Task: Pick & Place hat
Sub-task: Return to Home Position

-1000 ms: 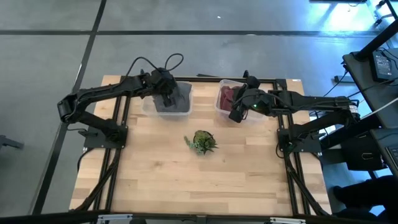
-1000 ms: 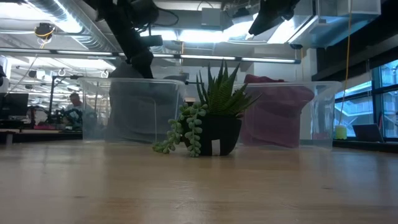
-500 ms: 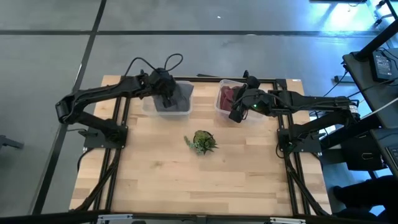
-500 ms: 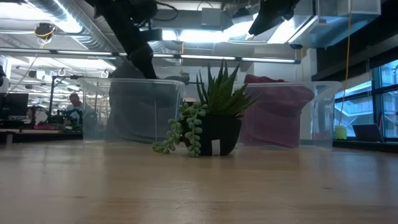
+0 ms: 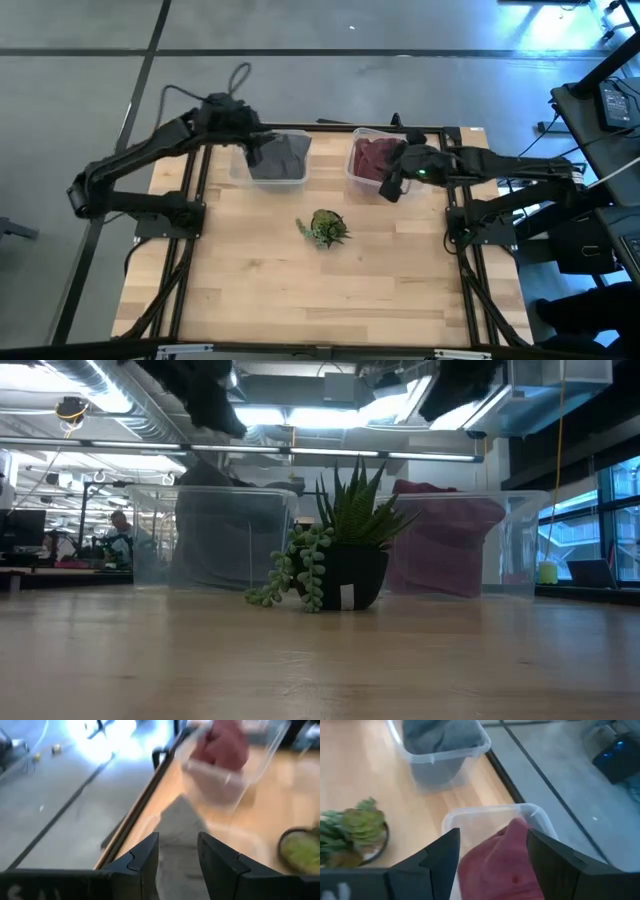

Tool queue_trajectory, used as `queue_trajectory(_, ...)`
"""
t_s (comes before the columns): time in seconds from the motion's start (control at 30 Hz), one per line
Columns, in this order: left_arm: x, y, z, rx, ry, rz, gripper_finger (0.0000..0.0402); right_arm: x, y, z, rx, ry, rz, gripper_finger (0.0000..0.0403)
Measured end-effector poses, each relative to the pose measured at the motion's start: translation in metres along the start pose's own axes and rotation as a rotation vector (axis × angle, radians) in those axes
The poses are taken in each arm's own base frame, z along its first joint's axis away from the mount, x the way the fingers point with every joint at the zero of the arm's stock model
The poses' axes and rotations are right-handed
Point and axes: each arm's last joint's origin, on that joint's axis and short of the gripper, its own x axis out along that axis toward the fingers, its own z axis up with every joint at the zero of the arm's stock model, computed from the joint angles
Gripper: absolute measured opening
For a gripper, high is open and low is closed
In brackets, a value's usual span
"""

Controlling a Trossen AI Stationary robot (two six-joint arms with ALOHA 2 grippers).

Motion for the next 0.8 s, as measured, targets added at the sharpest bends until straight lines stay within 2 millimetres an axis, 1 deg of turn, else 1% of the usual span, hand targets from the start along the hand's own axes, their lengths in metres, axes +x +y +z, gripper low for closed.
queue_trajectory(0.07,-0.012,0.0,0.0,-0.009,-0.086,-0.011,0.013,-0.003,-0.001,-0.015,0.036,-0.053,0.046,0.0226)
queue_trajectory(0.1,-0.015,-0.002,-0.004,-0.015,-0.144,-0.018,0.013,-0.003,-0.001,-0.025,0.05,-0.077,0.093,0.0226)
queue_trajectory(0.17,-0.018,-0.007,-0.018,-0.042,-0.239,-0.042,0.0129,-0.006,-0.001,-0.045,0.07,-0.142,0.212,0.0226)
queue_trajectory(0.23,-0.02,-0.011,-0.036,-0.055,-0.313,-0.044,0.013,-0.012,-0.002,-0.061,0.084,-0.238,0.337,0.0226)
queue_trajectory(0.3,-0.025,-0.015,-0.052,-0.079,-0.38,-0.03,0.0132,-0.018,-0.004,-0.075,0.094,-0.302,0.408,0.0226)
queue_trajectory(0.4,-0.029,-0.021,-0.075,-0.129,-0.444,-0.056,0.0134,-0.025,-0.009,-0.097,0.104,-0.362,0.425,0.0226)
queue_trajectory(0.5,-0.035,-0.026,-0.092,-0.139,-0.491,-0.085,0.0133,-0.03,-0.012,-0.115,0.097,-0.446,0.488,0.0226)
queue_trajectory(0.6,-0.04,-0.029,-0.104,-0.15,-0.53,-0.087,0.0131,-0.028,-0.01,-0.133,0.094,-0.506,0.536,0.0226)
queue_trajectory(0.8,-0.044,-0.034,-0.126,-0.165,-0.57,-0.09,0.0132,-0.019,-0.007,-0.164,0.109,-0.536,0.562,0.0226)
